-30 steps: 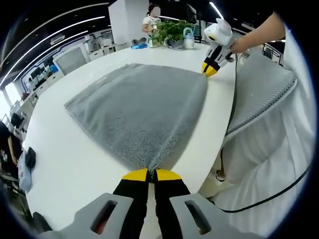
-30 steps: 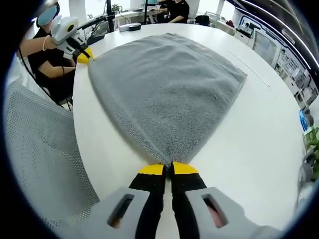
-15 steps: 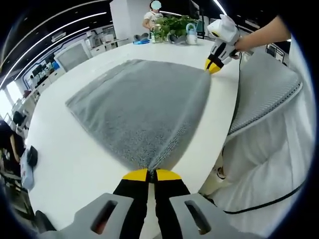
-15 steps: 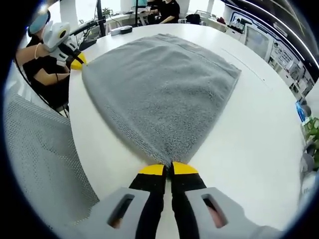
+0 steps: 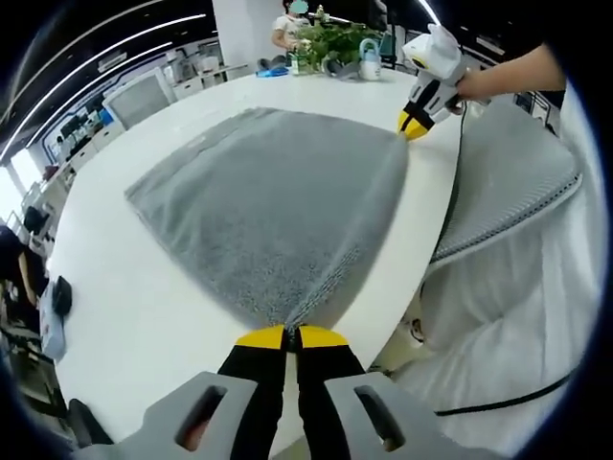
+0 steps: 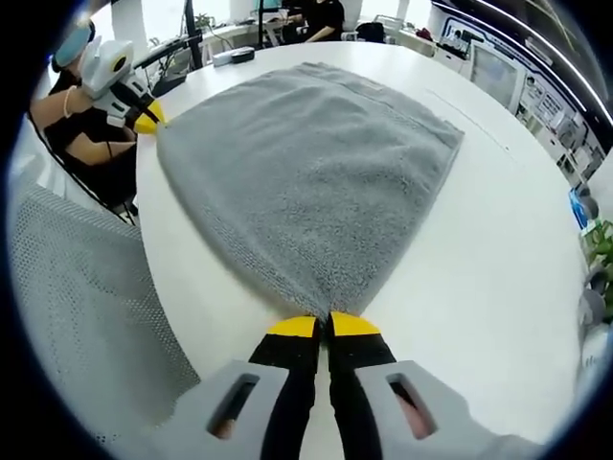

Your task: Fold the towel on the table until its edges align and the towel forms a compact rectangular stack.

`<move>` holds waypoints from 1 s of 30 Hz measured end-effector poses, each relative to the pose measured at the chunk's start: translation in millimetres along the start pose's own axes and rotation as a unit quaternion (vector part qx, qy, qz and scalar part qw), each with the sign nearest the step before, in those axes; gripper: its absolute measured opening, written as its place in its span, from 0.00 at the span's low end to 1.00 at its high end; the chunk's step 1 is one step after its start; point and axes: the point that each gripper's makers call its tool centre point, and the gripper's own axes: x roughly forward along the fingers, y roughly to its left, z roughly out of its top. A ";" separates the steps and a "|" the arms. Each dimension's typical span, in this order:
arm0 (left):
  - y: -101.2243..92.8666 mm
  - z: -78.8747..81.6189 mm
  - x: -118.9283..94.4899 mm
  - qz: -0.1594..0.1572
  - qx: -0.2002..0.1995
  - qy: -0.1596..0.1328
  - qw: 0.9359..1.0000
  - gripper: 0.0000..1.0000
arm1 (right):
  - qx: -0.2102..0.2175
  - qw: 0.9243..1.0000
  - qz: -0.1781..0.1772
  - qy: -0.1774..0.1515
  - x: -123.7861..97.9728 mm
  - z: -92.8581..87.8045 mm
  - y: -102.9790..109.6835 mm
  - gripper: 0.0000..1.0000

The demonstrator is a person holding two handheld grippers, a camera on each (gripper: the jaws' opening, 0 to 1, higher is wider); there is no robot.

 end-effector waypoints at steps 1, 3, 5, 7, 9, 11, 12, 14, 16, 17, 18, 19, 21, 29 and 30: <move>0.5 1.3 -1.6 0.000 -0.007 -0.004 1.000 0.03 | 0.001 1.000 0.000 -0.001 -1.3 0.9 -0.1 0.00; 2.1 4.0 -5.2 0.000 -0.017 -0.013 1.000 0.03 | 0.003 1.000 0.000 -0.004 -5.4 3.3 -0.4 0.00; 3.6 7.6 -9.5 0.002 -0.022 -0.020 1.000 0.03 | 0.007 1.000 -0.001 -0.011 -10.5 7.4 -1.5 0.00; 4.7 13.0 -14.0 0.006 -0.028 -0.026 0.999 0.03 | 0.014 1.000 -0.003 -0.021 -16.6 12.3 -2.7 0.00; 6.3 18.9 -18.8 0.012 -0.034 -0.032 0.999 0.03 | 0.019 0.999 -0.003 -0.027 -21.3 15.6 -3.3 0.00; 7.4 24.5 -23.5 0.014 -0.045 -0.037 0.998 0.03 | 0.023 0.999 -0.004 -0.034 -25.7 18.8 -4.4 0.00; 9.3 28.7 -26.4 0.019 -0.051 -0.044 0.998 0.03 | 0.025 0.999 -0.006 -0.039 -29.2 21.4 -5.5 0.00; 11.7 34.7 -31.6 0.024 -0.053 -0.053 0.997 0.03 | 0.029 0.998 -0.009 -0.048 -35.6 26.2 -6.6 0.00; 13.6 39.5 -36.1 0.027 -0.054 -0.059 0.996 0.03 | 0.030 0.998 -0.011 -0.053 -40.7 29.5 -8.3 0.00; 14.3 41.5 -38.1 0.028 -0.054 -0.060 0.996 0.03 | 0.030 0.998 -0.012 -0.056 -43.1 31.3 -8.5 0.00; 14.8 42.9 -39.6 0.030 -0.053 -0.061 0.996 0.03 | 0.030 0.998 -0.013 -0.061 -46.6 34.1 -9.0 0.00; 15.1 44.3 -41.0 0.031 -0.053 -0.063 0.996 0.03 | 0.030 0.997 -0.014 -0.063 -48.7 35.6 -9.5 0.00; 15.5 46.5 -43.5 0.032 -0.052 -0.064 0.996 0.03 | 0.028 0.997 -0.017 -0.070 -54.0 39.0 -9.9 0.00; 18.5 54.4 -55.1 0.037 -0.068 -0.065 0.995 0.03 | 0.043 0.995 -0.013 -0.084 -67.1 46.5 -9.0 0.00; 19.4 54.9 -56.2 0.038 -0.071 -0.065 0.995 0.03 | 0.045 0.995 -0.012 -0.085 -68.6 48.0 -8.5 0.00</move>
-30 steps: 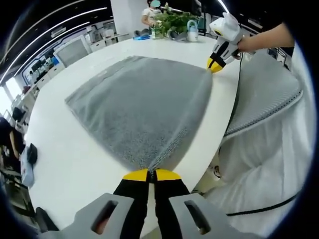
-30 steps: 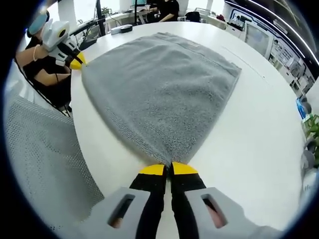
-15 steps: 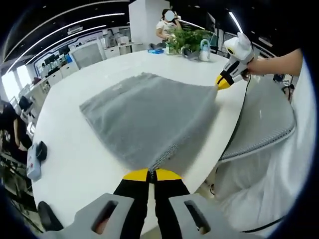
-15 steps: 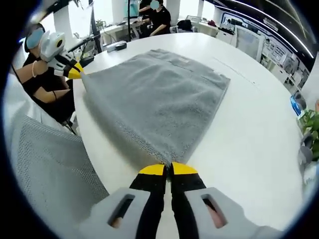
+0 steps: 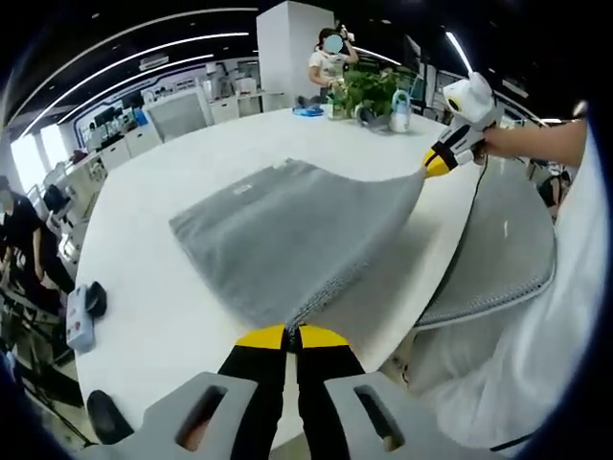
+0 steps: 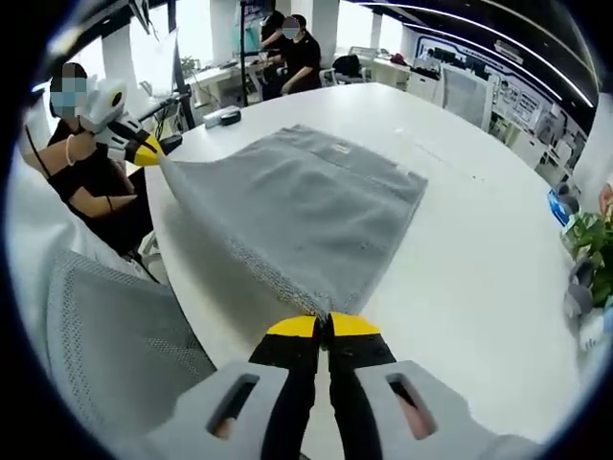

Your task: Fold the towel on the table until its edges align and the towel forms a compact rectangular stack.

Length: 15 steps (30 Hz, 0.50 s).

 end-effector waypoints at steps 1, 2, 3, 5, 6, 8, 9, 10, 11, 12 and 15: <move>1.1 1.9 -1.6 0.002 -0.003 -0.001 1.000 0.03 | 0.001 1.000 0.000 -0.001 -0.8 1.4 0.2 0.00; 2.0 3.9 -2.9 0.004 -0.005 -0.004 1.000 0.03 | 0.002 1.000 0.000 -0.004 -1.8 3.5 0.4 0.00; 4.2 8.1 -5.1 0.009 -0.006 -0.010 1.000 0.03 | 0.002 1.000 -0.001 -0.005 -2.5 4.9 0.4 0.00; 7.7 14.2 -8.8 0.016 -0.005 -0.019 1.000 0.03 | 0.001 1.000 -0.004 -0.009 -4.5 8.9 0.0 0.00; 8.6 16.3 -10.4 0.018 -0.006 -0.022 1.000 0.03 | 0.000 1.000 -0.006 -0.012 -5.7 10.9 -0.5 0.00; 10.4 19.5 -13.3 0.020 -0.006 -0.027 0.999 0.03 | 0.000 1.000 -0.010 -0.018 -8.8 15.9 -1.0 0.00; 10.8 20.6 -14.6 0.021 -0.006 -0.028 0.999 0.03 | -0.001 1.000 -0.012 -0.020 -9.8 16.7 -1.1 0.00; 10.5 22.5 -16.8 0.022 -0.003 -0.029 0.999 0.03 | -0.002 1.000 -0.014 -0.022 -11.1 18.1 -1.1 0.00; 10.7 23.4 -18.2 0.022 -0.001 -0.030 0.999 0.03 | -0.003 1.000 -0.016 -0.025 -12.9 19.5 -1.0 0.00; 10.6 24.9 -20.2 0.024 0.003 -0.032 0.999 0.03 | -0.003 0.999 -0.017 -0.027 -14.2 20.7 -0.6 0.00; 12.1 29.0 -25.5 0.029 0.005 -0.036 0.999 0.03 | -0.002 0.999 -0.018 -0.032 -19.4 25.6 0.8 0.00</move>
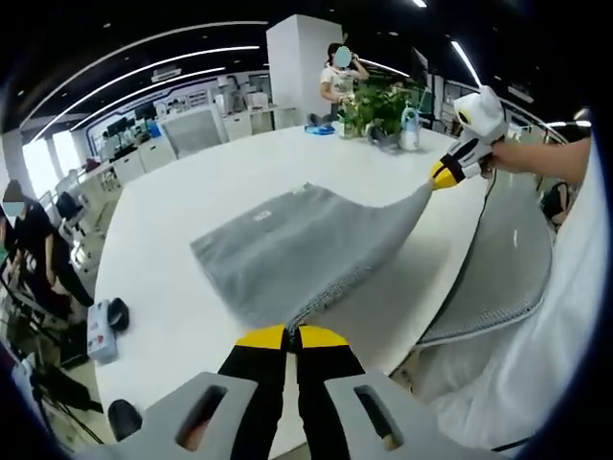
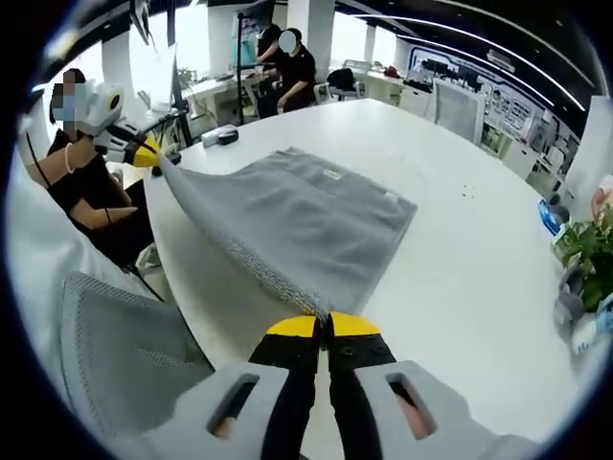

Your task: Fold the towel on the table until its edges align and the towel forms a compact rectangular stack.

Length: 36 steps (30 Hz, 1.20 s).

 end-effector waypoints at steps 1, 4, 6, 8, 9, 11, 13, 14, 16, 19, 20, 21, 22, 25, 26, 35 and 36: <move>0.9 1.4 -1.5 0.001 -0.002 -0.001 1.000 0.03 | 0.000 1.000 0.000 -0.002 -1.7 1.5 0.3 0.00; 3.9 5.8 -6.5 0.005 -0.015 -0.009 1.000 0.03 | 0.005 1.000 0.000 -0.009 -6.9 5.7 1.5 0.00; 5.1 8.2 -10.3 0.006 -0.020 -0.013 1.000 0.03 | 0.006 1.000 0.001 -0.013 -9.4 7.6 3.1 0.00; 4.7 10.0 -13.3 0.007 -0.020 -0.016 1.000 0.03 | 0.004 1.000 0.002 -0.015 -11.8 9.6 4.5 0.00; 4.4 11.0 -14.9 0.007 -0.018 -0.017 1.000 0.03 | 0.003 1.000 0.002 -0.017 -12.7 10.8 4.8 0.00; 4.6 12.5 -16.5 0.009 -0.014 -0.018 1.000 0.03 | 0.002 1.000 0.002 -0.020 -14.4 13.6 5.0 0.00; 5.1 13.9 -17.6 0.011 -0.011 -0.017 1.000 0.03 | 0.003 1.000 0.002 -0.022 -16.4 16.2 6.0 0.00; 5.5 14.8 -18.3 0.012 -0.011 -0.017 1.000 0.03 | 0.002 1.000 0.002 -0.023 -17.2 17.3 6.2 0.00; 7.2 18.3 -20.4 0.012 -0.015 -0.020 1.000 0.03 | 0.000 1.000 0.000 -0.026 -19.8 20.3 6.4 0.00; 8.1 19.7 -22.6 0.005 -0.047 -0.014 0.999 0.03 | -0.002 1.000 0.000 -0.028 -23.8 24.4 7.3 0.00; 8.9 21.3 -23.9 0.002 -0.057 -0.014 0.998 0.03 | -0.003 1.000 0.000 -0.028 -25.2 25.6 7.8 0.00; 9.7 22.6 -24.9 0.001 -0.060 -0.016 0.998 0.03 | -0.004 1.000 0.000 -0.029 -27.1 27.0 8.1 0.00; 10.6 24.7 -26.5 0.001 -0.063 -0.021 0.998 0.03 | -0.004 1.000 0.000 -0.030 -27.8 27.5 8.2 0.00; 12.6 28.9 -29.6 0.000 -0.067 -0.030 0.997 0.03 | -0.005 0.999 -0.002 -0.037 -32.8 32.4 8.0 0.00; 12.8 29.9 -30.2 0.001 -0.062 -0.031 0.998 0.03 | -0.004 0.999 -0.002 -0.039 -34.6 34.6 8.5 0.00; 17.7 39.7 -35.8 0.010 -0.019 -0.029 0.999 0.03 | -0.019 0.999 -0.005 -0.037 -38.3 42.4 9.0 0.00; 19.8 41.4 -35.3 0.011 -0.019 -0.030 0.999 0.03 | -0.020 0.999 -0.006 -0.037 -38.6 43.6 8.5 0.00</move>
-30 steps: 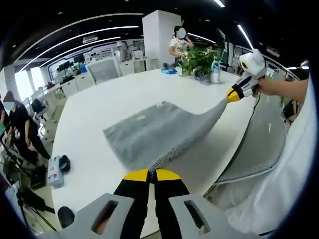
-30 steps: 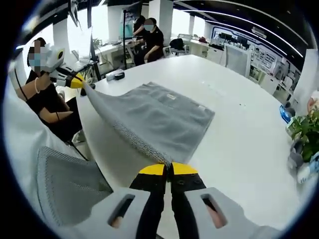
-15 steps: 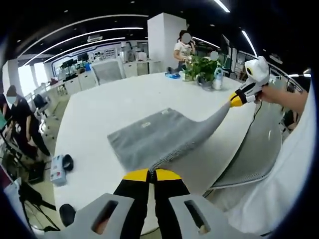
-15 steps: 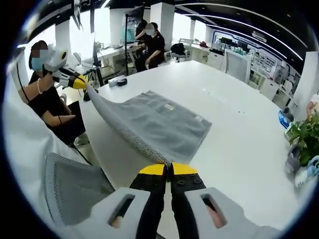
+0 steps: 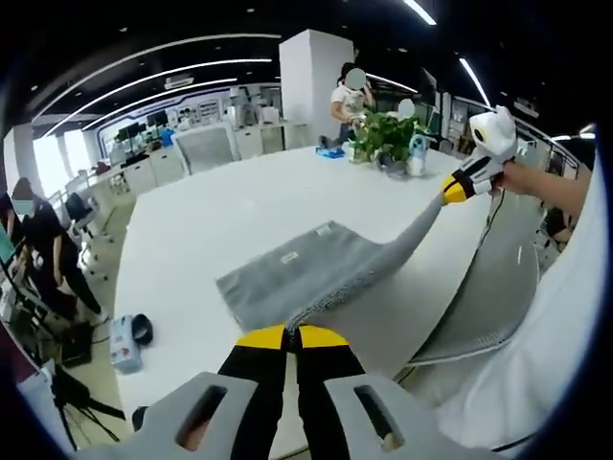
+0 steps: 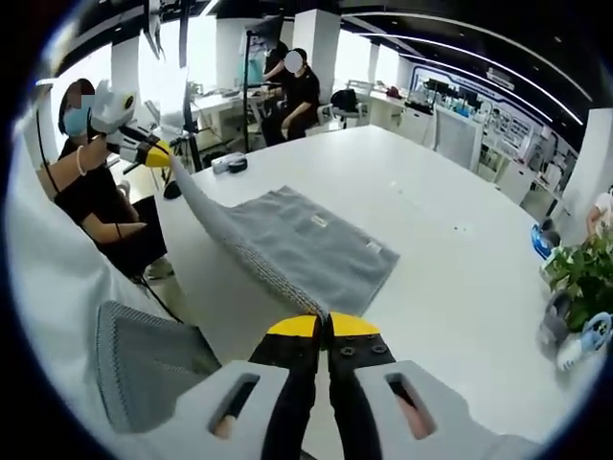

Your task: Fold the towel on the table until its edges align and the towel forms a compact rectangular stack.

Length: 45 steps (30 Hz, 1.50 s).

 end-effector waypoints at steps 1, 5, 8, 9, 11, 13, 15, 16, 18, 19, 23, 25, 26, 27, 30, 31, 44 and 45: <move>1.0 1.0 0.5 0.000 0.000 0.001 1.000 0.03 | -0.002 1.000 -0.003 -0.002 -0.1 2.2 -0.9 0.00; 5.3 4.1 5.0 0.003 0.007 0.000 1.000 0.03 | -0.003 1.000 -0.011 -0.003 3.6 6.9 -5.7 0.00; 8.8 5.1 9.8 0.004 0.013 0.005 1.000 0.03 | -0.011 1.000 -0.018 0.001 8.7 9.9 -9.7 0.00; 10.7 5.2 12.1 0.003 0.014 0.007 1.000 0.03 | -0.013 1.000 -0.019 0.001 10.2 10.7 -11.3 0.00; 13.3 5.1 14.4 0.002 0.016 0.010 1.000 0.03 | -0.013 1.000 -0.020 0.003 13.9 13.0 -15.3 0.00; 16.3 7.5 15.9 0.002 0.015 0.010 1.000 0.03 | -0.015 1.000 -0.024 0.002 16.6 17.5 -19.3 0.00; 20.1 10.9 18.1 0.004 0.015 0.010 1.000 0.03 | -0.018 0.999 -0.027 0.001 19.3 22.8 -23.7 0.00; 22.5 13.5 19.7 0.006 0.017 0.010 1.000 0.03 | -0.019 0.999 -0.028 0.000 20.0 24.0 -24.6 0.00; 26.3 18.0 21.8 0.010 0.022 0.010 1.000 0.03 | -0.023 0.999 -0.031 -0.002 23.1 29.6 -29.4 0.00; 29.6 21.5 23.5 0.014 0.028 0.011 0.999 0.03 | -0.025 0.999 -0.029 -0.006 24.6 33.8 -31.7 0.00; 39.1 31.1 30.8 0.019 0.033 0.009 0.999 0.03 | -0.030 0.999 -0.035 -0.008 29.3 43.5 -41.2 0.00; 42.1 33.7 34.0 0.019 0.032 0.007 0.999 0.03 | -0.034 0.999 -0.039 -0.007 32.7 47.4 -45.7 0.00; 44.6 35.2 36.5 0.020 0.031 0.006 0.999 0.03 | -0.036 0.998 -0.041 -0.005 35.1 49.0 -48.1 0.00; 46.3 35.9 38.4 0.021 0.030 0.006 0.999 0.03 | -0.037 0.998 -0.043 -0.004 36.9 50.0 -49.8 0.00; 51.6 38.3 45.4 0.023 0.026 0.009 0.999 0.03 | -0.041 0.998 -0.048 0.002 44.0 53.2 -55.5 0.00; 53.0 38.8 46.8 0.023 0.026 0.009 0.999 0.03 | -0.042 0.998 -0.049 0.003 45.4 54.4 -56.9 0.00; 72.3 57.3 67.5 0.034 0.034 0.001 0.999 0.03 | -0.038 0.997 -0.062 0.013 61.5 66.1 -80.3 0.00; 73.4 59.1 69.2 0.035 0.034 0.000 0.999 0.03 | -0.038 0.997 -0.064 0.014 62.9 66.3 -82.4 0.00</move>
